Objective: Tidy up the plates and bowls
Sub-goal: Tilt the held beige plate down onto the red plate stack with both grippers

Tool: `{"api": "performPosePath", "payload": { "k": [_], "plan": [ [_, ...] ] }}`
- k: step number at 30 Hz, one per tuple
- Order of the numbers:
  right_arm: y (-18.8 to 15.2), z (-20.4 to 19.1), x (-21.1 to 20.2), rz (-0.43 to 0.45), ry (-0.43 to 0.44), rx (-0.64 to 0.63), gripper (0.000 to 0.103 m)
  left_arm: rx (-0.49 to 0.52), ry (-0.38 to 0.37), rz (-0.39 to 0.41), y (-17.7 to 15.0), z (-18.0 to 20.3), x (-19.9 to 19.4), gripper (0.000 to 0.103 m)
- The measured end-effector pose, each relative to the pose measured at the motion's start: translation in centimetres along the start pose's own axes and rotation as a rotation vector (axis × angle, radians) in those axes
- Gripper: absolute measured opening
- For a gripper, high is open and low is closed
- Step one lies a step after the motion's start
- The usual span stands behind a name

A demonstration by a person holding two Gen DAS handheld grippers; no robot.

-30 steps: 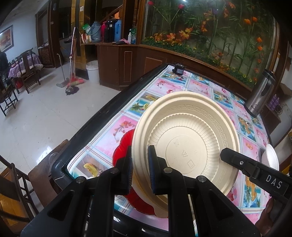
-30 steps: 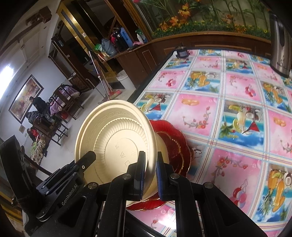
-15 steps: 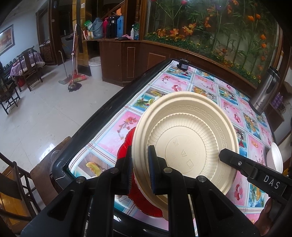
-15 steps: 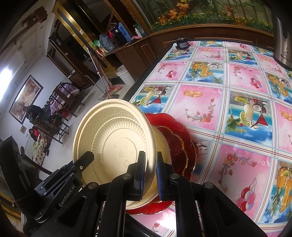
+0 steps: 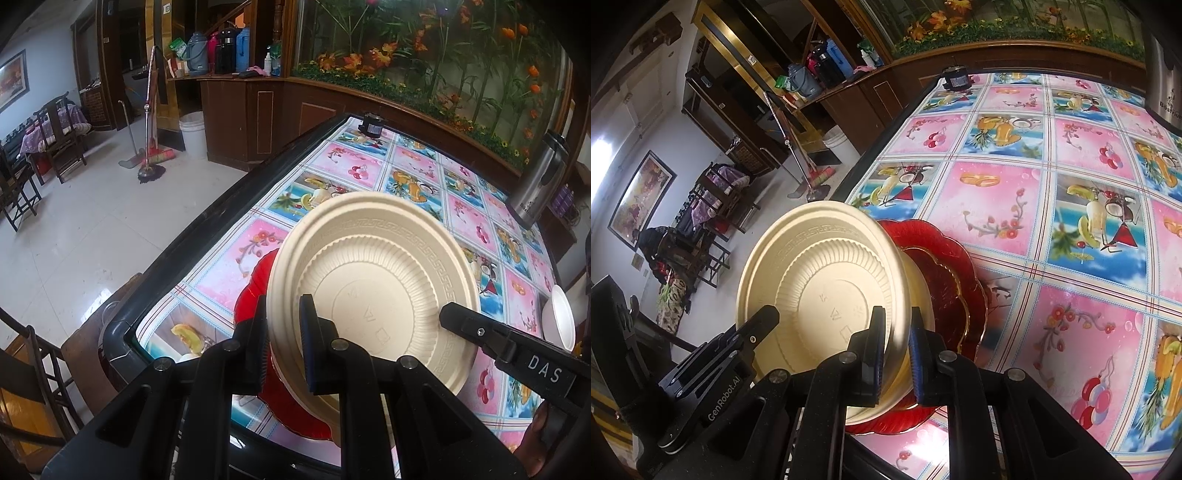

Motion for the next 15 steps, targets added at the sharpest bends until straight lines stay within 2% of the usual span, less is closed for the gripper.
{"api": "performPosePath", "payload": {
  "k": [15],
  "plan": [
    [-0.01,0.12,0.27,-0.001,0.001,0.006,0.014,0.0,-0.004,-0.004,0.0,-0.02,0.14,0.013]
  ]
}}
Point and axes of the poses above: each gripper's, at about its wrist camera, not at the fingertips, and x roughly the way its jaws point, z to its right, y to its top, the point moved 4 cm from there along x, roughly the way its jaws point, and after that the axes turned 4 degrees about x, right-handed, at the moved point
